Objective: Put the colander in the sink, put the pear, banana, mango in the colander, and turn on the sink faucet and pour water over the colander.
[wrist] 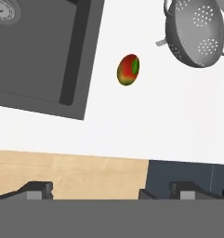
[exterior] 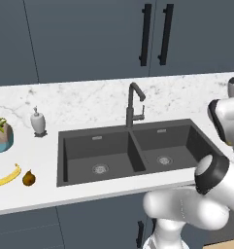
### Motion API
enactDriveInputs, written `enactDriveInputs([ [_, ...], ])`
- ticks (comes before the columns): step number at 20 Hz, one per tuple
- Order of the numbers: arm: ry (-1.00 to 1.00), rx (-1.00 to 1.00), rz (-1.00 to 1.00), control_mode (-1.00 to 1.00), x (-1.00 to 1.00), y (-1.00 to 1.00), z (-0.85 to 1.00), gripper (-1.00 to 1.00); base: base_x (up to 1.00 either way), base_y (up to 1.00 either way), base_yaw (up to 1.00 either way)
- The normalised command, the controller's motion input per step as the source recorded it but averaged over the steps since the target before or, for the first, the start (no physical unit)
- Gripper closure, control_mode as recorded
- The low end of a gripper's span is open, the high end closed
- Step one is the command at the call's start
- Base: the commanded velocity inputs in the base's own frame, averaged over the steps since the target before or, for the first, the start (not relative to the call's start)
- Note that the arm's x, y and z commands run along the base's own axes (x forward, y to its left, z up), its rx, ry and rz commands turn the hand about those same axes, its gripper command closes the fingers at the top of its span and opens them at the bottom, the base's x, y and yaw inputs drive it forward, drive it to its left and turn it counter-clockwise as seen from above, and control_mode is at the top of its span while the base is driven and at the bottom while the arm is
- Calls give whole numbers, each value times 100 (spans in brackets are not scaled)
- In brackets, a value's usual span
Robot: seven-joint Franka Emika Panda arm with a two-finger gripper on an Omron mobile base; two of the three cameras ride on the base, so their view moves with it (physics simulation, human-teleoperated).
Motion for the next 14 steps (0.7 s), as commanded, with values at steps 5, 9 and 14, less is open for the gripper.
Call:
enactDriveInputs([
  [5, -4, 0, 5, -100, 36, -48, -14, -100, 0, 0, 0],
  [9, -3, 0, 19, -100, 42, -29, -12, -100, 0, 0, 0],
  [14, 0, 1, 20, -100, 42, -24, -15, -100, 0, 0, 0],
])
